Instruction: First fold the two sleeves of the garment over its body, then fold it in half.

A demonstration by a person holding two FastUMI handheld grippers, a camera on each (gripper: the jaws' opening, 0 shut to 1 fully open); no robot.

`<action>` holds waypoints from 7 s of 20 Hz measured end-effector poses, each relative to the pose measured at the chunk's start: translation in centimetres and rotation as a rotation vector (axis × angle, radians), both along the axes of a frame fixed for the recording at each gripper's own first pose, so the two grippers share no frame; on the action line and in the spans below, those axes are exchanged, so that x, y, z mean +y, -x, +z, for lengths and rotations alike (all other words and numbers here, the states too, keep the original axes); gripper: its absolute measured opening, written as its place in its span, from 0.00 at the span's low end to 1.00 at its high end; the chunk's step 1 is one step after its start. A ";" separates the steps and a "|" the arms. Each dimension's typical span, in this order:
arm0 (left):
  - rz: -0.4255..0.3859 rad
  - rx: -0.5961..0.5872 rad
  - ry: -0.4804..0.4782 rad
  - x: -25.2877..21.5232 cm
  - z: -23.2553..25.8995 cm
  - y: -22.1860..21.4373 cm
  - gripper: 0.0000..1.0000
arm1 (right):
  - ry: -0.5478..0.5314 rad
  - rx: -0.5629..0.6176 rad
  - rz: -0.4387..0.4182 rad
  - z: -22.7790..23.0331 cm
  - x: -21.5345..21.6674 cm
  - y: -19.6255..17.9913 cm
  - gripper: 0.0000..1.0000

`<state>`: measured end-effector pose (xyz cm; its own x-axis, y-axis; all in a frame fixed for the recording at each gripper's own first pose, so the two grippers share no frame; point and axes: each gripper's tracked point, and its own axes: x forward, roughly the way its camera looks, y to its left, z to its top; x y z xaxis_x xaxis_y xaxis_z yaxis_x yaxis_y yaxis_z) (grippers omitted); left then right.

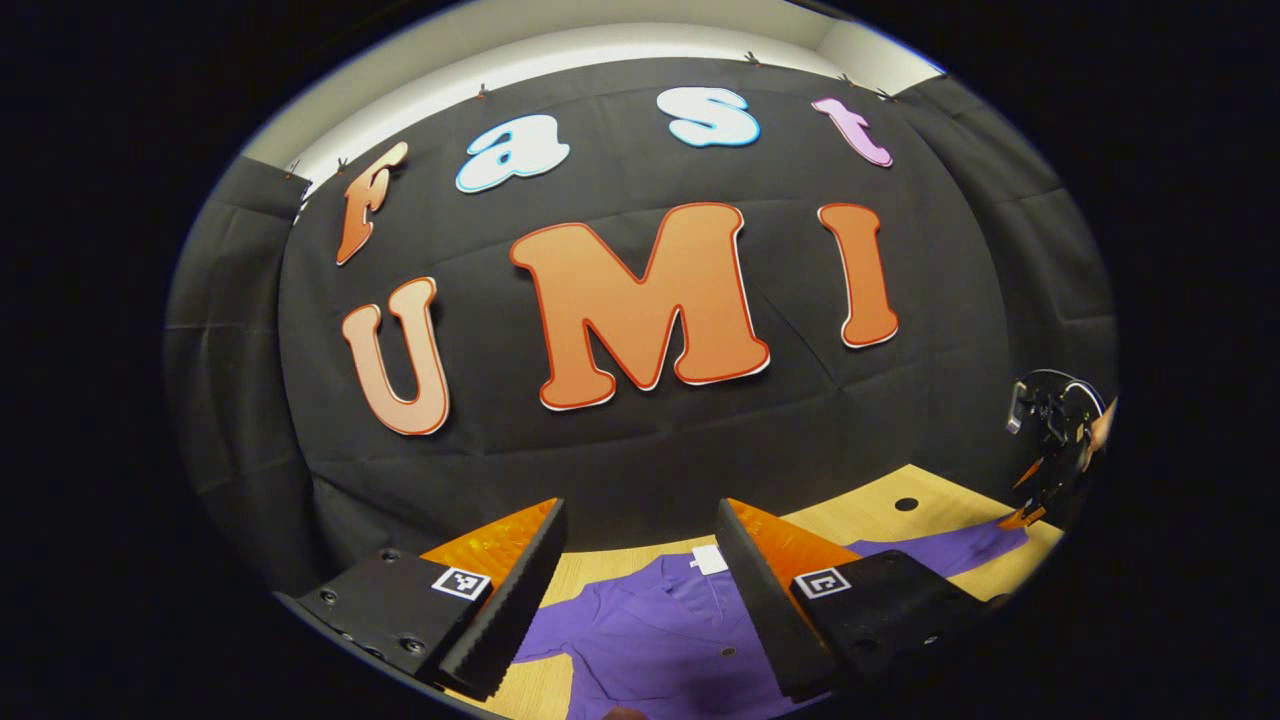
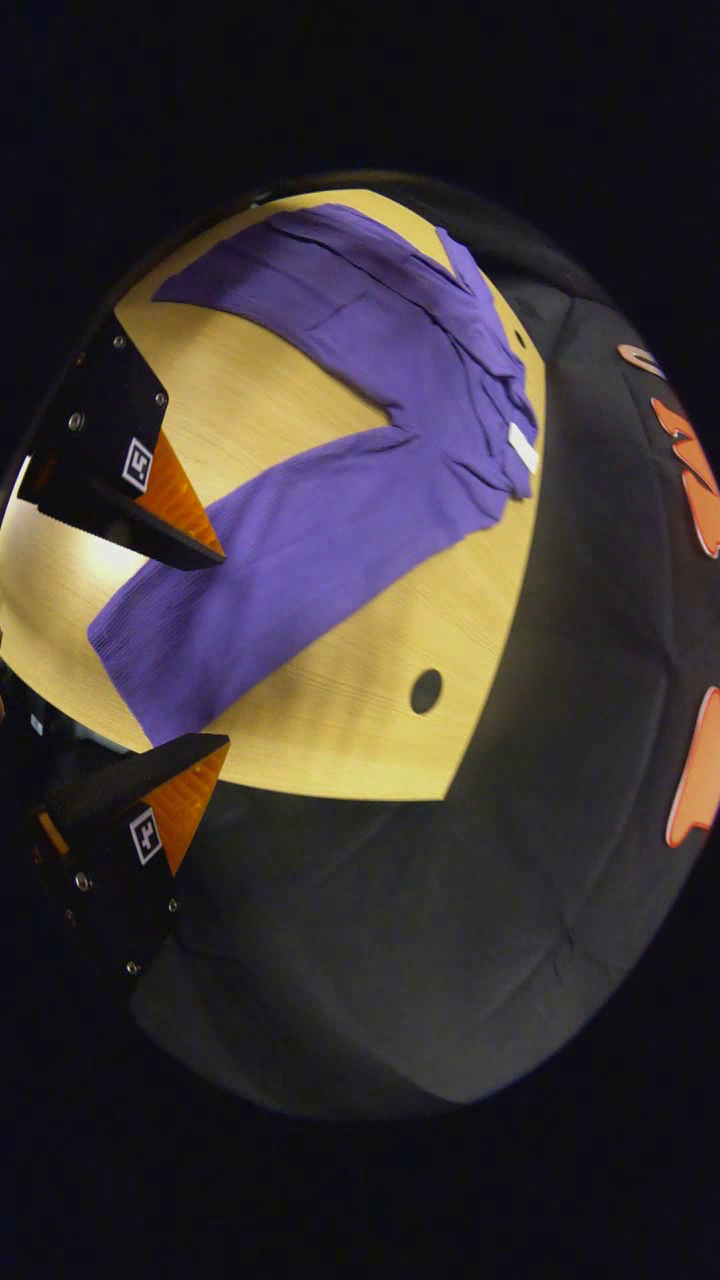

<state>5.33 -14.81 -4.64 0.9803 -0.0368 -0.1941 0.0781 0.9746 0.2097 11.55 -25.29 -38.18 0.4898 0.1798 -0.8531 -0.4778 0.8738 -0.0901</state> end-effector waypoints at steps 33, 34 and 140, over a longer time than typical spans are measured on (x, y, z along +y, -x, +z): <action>-0.037 0.073 0.106 2.2 -3.4 1.8 0.95 | 0.051 0.303 -0.054 -0.2 -1.5 2.6 0.04; -0.036 0.064 0.108 3.2 -3.1 2.1 0.95 | 0.059 0.292 -0.067 0.9 -1.0 2.2 0.04; -0.451 1.122 -0.425 39.9 -30.5 0.0 0.04 | -0.442 -0.957 -0.552 46.1 19.3 6.2 0.96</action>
<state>5.34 25.04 -35.12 0.1895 -0.0536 -0.9804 0.7177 0.6889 0.1011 5.31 -6.00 7.90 0.9975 -0.0688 -0.0153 0.0703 0.9854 0.1554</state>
